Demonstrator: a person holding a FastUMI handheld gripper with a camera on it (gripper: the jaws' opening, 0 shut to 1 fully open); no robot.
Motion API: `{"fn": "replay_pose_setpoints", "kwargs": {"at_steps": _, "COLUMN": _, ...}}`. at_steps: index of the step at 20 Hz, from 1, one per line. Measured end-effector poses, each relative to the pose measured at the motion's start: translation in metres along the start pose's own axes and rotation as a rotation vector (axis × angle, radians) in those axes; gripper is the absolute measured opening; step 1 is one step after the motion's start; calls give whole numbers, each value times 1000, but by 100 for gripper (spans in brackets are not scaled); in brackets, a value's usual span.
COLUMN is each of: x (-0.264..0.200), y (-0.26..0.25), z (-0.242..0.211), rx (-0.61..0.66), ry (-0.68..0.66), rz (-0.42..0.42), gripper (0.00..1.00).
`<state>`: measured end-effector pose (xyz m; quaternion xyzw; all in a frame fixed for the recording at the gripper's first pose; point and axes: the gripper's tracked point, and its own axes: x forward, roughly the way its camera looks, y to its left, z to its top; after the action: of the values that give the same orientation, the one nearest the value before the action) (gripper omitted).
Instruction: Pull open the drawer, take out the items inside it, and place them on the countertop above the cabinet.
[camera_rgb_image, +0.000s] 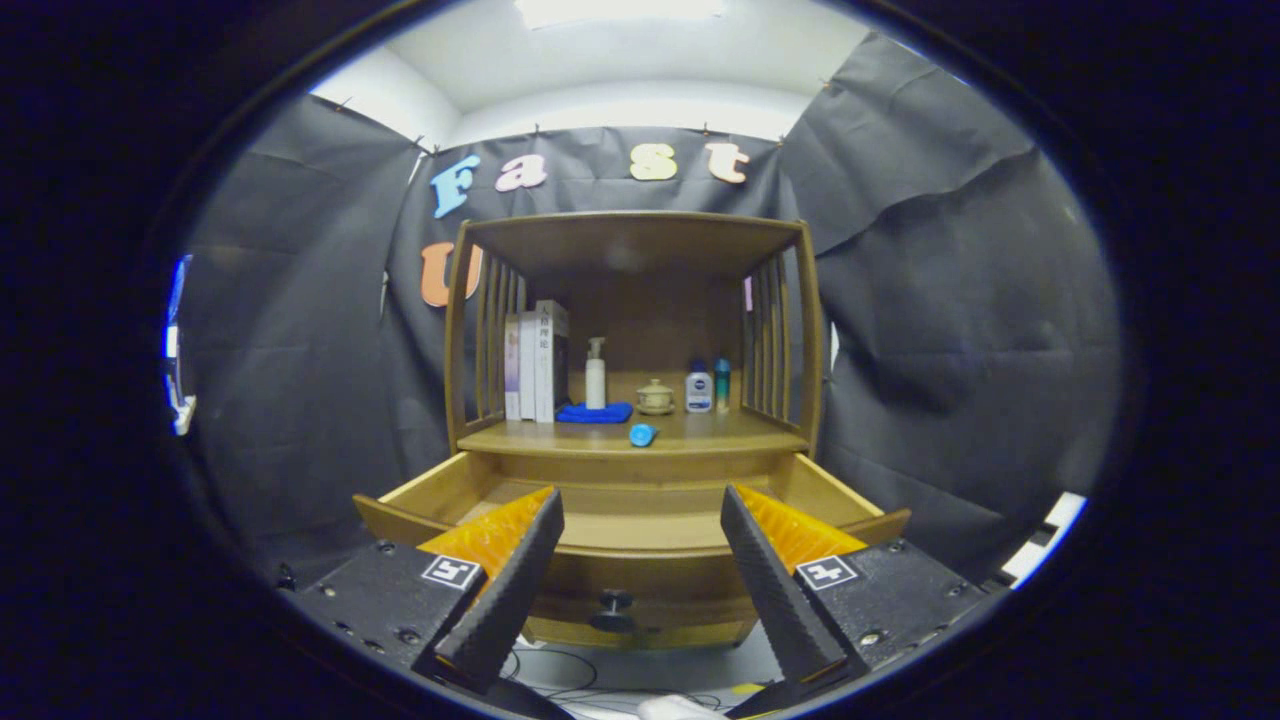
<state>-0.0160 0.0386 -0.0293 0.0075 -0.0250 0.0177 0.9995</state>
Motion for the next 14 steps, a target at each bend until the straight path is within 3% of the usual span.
{"fn": "replay_pose_setpoints", "kwargs": {"at_steps": 5, "x": 15, "y": 7, "z": -65, "rx": -27, "ry": 148, "rz": 9, "gripper": 100}}
{"fn": "replay_pose_setpoints", "kwargs": {"at_steps": 14, "x": 57, "y": 16, "z": -95, "rx": -60, "ry": 206, "rz": -27, "gripper": 100}}
